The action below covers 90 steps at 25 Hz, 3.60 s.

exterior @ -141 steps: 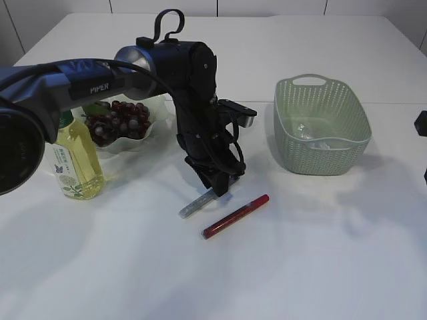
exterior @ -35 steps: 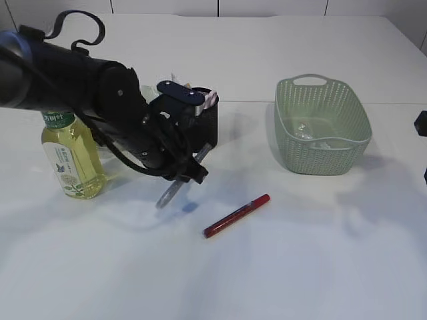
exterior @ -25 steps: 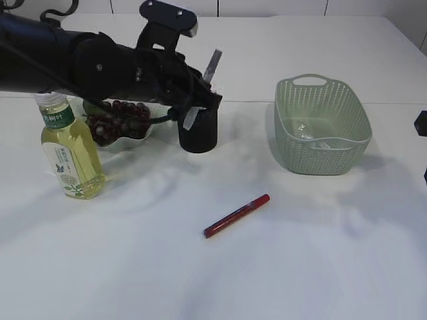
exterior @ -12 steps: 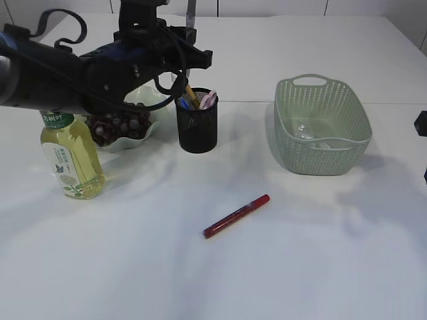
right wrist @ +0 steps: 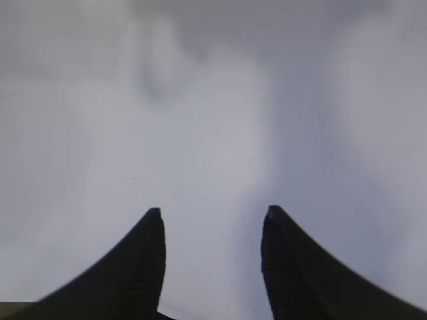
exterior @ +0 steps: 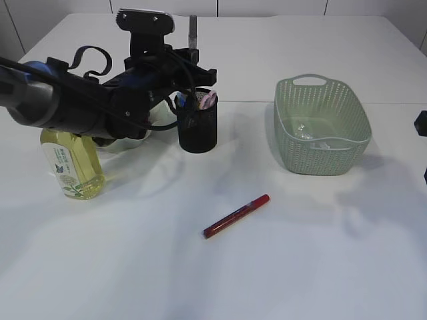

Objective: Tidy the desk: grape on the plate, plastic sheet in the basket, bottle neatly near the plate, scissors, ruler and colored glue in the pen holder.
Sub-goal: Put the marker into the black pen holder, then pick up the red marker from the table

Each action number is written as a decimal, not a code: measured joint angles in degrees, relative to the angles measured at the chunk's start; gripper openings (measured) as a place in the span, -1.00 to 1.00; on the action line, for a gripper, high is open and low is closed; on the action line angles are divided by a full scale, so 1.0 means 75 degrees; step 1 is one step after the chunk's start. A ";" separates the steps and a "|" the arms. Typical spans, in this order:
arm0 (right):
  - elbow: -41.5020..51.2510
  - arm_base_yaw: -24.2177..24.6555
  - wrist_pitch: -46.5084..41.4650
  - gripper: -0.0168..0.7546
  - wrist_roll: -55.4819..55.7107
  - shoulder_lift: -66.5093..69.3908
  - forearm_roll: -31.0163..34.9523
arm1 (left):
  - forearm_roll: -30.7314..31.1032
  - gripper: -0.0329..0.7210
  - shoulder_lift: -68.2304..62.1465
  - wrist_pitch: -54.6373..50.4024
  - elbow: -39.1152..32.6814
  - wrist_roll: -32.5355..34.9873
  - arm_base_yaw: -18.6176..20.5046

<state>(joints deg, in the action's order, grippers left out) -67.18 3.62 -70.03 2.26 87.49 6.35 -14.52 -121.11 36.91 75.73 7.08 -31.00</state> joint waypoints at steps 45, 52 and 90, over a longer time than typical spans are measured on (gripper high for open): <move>0.0000 0.0000 0.0000 0.02 0.0000 0.0000 0.0011 | 0.0724 -0.28 0.0666 -0.7063 0.1833 -0.0047 0.0097; 0.0000 0.0000 0.0000 0.02 0.0000 0.0000 0.0011 | 0.0249 -0.28 0.0680 -1.0646 0.2964 0.1351 -0.0115; 0.0006 0.0000 0.0000 0.02 0.0000 0.0000 0.0029 | 0.1148 -0.28 -0.2454 -1.3580 0.5182 0.1551 -0.1356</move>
<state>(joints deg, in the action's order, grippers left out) -67.13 3.62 -70.03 2.26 87.49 6.57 -5.90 -139.51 -64.94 114.59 18.70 -41.17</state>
